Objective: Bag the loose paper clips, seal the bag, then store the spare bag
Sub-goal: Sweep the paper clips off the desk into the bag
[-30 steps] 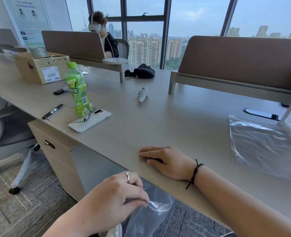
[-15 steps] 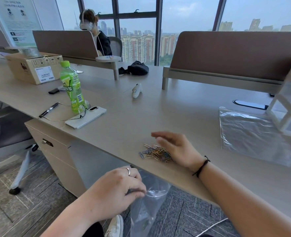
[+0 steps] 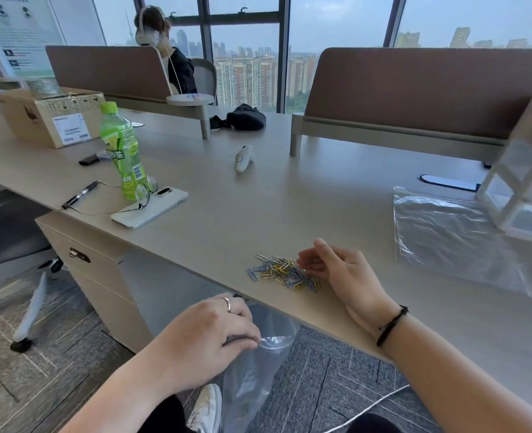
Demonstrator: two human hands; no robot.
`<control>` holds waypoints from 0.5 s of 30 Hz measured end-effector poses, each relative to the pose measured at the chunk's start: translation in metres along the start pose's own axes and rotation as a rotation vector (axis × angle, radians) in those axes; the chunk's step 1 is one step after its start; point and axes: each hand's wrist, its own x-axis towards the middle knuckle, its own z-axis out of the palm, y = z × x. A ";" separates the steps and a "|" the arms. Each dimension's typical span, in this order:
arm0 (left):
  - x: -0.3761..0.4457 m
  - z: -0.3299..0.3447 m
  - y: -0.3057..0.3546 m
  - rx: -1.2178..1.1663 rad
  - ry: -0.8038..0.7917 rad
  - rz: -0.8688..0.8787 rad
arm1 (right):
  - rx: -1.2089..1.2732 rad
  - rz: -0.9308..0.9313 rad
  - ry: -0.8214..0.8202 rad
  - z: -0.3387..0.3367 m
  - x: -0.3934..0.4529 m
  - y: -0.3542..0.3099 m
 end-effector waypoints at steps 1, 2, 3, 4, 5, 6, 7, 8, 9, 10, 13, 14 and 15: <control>0.001 0.001 0.001 -0.001 0.002 0.004 | 0.025 0.013 -0.008 0.001 -0.003 0.000; 0.001 0.002 0.001 -0.002 0.003 0.007 | 0.035 0.021 -0.009 0.002 -0.005 0.000; 0.002 0.004 0.003 -0.003 0.004 0.009 | 0.033 0.023 0.001 0.003 -0.006 0.000; 0.002 0.005 0.004 -0.003 0.004 0.011 | 0.020 0.021 0.023 0.003 -0.007 0.000; 0.003 0.006 0.005 -0.004 0.002 0.015 | 0.001 0.016 0.049 0.001 -0.007 0.001; 0.004 0.008 0.007 -0.005 -0.003 0.022 | -0.020 0.009 0.074 0.000 -0.007 0.000; 0.005 0.009 0.009 -0.006 -0.011 0.029 | -0.037 0.002 0.092 -0.002 -0.008 0.000; 0.006 0.011 0.010 -0.007 -0.018 0.035 | -0.044 -0.001 0.099 -0.005 -0.009 -0.001; 0.007 0.012 0.011 -0.009 -0.022 0.040 | -0.040 0.002 0.091 -0.007 -0.010 -0.001; 0.008 0.012 0.012 -0.012 -0.022 0.043 | -0.025 0.010 0.070 -0.008 -0.012 -0.001; 0.011 0.014 0.012 -0.031 -0.019 0.040 | 0.026 0.042 -0.016 -0.004 -0.019 -0.003; 0.012 0.015 0.012 -0.034 -0.019 0.042 | 0.041 0.051 -0.031 -0.002 -0.021 -0.004; 0.013 0.015 0.012 -0.036 -0.020 0.045 | 0.054 0.058 -0.040 0.000 -0.023 -0.005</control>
